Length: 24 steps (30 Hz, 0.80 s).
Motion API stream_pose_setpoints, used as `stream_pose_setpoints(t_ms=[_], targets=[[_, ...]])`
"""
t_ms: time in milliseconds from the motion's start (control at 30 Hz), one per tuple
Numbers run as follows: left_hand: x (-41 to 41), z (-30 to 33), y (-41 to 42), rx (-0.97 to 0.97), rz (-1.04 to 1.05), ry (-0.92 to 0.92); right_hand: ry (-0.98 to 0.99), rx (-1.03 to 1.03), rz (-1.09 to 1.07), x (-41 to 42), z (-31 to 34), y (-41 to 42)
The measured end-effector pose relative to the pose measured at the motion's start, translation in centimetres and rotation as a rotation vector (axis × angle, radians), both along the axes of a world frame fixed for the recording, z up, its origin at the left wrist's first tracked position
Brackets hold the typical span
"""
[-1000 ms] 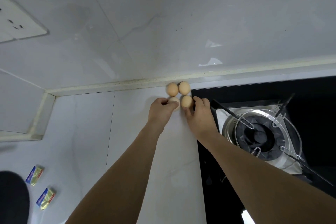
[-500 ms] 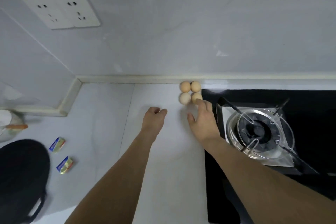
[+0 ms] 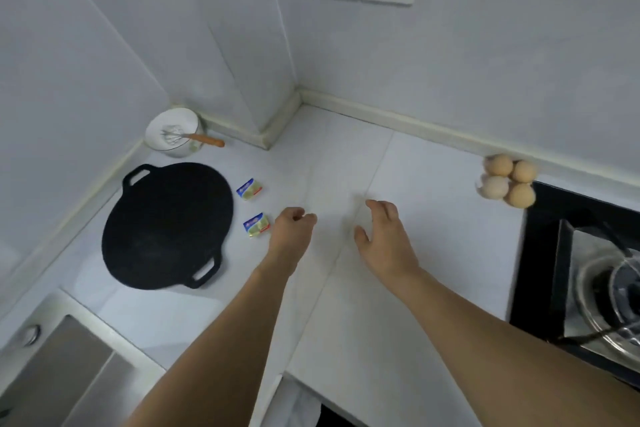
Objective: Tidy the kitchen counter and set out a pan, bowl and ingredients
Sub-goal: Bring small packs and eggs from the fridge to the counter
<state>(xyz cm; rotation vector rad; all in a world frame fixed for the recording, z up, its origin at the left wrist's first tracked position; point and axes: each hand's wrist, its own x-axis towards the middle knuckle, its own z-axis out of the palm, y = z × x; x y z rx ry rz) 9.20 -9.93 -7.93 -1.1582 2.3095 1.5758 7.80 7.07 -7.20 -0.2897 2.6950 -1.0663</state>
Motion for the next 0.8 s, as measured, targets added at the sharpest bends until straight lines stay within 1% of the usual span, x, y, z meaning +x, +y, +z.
stream_pose_setpoints(t_ms=[67, 233, 333, 433, 533, 667, 800], targets=[[1.1, 0.2, -3.6, -0.038, 0.024, -0.018, -0.015, 0.035, 0.097, 0.1, 0.0, -3.3], [2.6, 0.4, -11.0, -0.211, -0.019, -0.032, -0.026, 0.132, 0.324, -0.6, -0.4, -9.6], [1.8, -0.4, -14.4, -0.352, -0.097, -0.05, -0.033, 0.215, 0.452, -1.5, -1.3, -12.7], [0.0, -1.1, -16.4, -0.411, -0.165, -0.063, -0.055, 0.298, 0.558, -2.4, -2.3, -14.8], [-1.8, -1.9, -17.3, -0.445, -0.228, -0.068, -0.078, 0.336, 0.616, -3.4, -3.1, -16.2], [-3.4, -2.9, -18.1, -0.466, -0.358, -0.114, -0.05, 0.385, 0.685, -4.3, -3.8, -17.9], [-4.2, -3.4, -18.7, -0.568, -0.472, -0.123, -0.034, 0.433, 0.739, -4.6, -4.4, -19.3]])
